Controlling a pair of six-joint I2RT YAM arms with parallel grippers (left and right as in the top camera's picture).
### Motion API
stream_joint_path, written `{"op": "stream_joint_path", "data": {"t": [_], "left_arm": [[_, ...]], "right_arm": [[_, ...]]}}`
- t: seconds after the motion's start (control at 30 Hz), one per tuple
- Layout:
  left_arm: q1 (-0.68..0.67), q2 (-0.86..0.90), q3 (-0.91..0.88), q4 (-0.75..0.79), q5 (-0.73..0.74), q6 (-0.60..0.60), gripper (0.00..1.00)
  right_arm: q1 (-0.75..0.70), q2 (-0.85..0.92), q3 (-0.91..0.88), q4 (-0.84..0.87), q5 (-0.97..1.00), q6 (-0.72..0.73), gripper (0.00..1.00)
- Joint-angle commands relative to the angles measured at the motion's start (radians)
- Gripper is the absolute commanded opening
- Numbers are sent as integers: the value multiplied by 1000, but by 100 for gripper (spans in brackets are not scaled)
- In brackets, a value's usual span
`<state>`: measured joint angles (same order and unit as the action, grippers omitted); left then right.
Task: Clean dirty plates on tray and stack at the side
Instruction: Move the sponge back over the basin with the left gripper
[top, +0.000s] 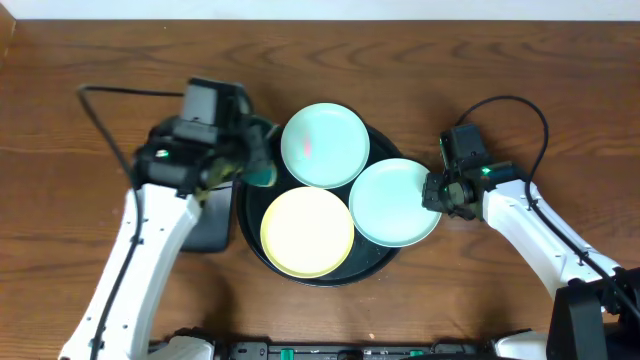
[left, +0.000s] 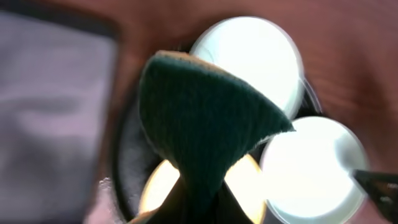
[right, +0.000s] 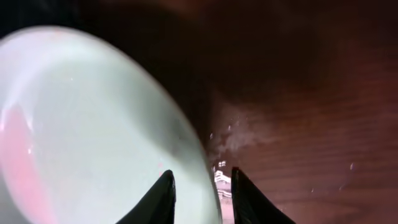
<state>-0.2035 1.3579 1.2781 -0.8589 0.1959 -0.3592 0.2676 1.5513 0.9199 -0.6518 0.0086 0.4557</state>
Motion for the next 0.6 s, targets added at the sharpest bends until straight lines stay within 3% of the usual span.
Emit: {"op": "stream_joint_path", "data": {"t": [0.0,0.2,0.37,0.57], "left_arm": [[117,-31,20,-88,-11,94,7],[211,-28,19,-171,-37,142,8],[238,-28,18,-208,-168,142,7],[240,-28,10,-225,-171,141,7]], "right_arm": [[5,7,-20,45,47,-21,24],[5,7,-39,61,47,-27,9],[4,7,-39,61,47,-26,13],[4,7,-45,68,50,-27,17]]}}
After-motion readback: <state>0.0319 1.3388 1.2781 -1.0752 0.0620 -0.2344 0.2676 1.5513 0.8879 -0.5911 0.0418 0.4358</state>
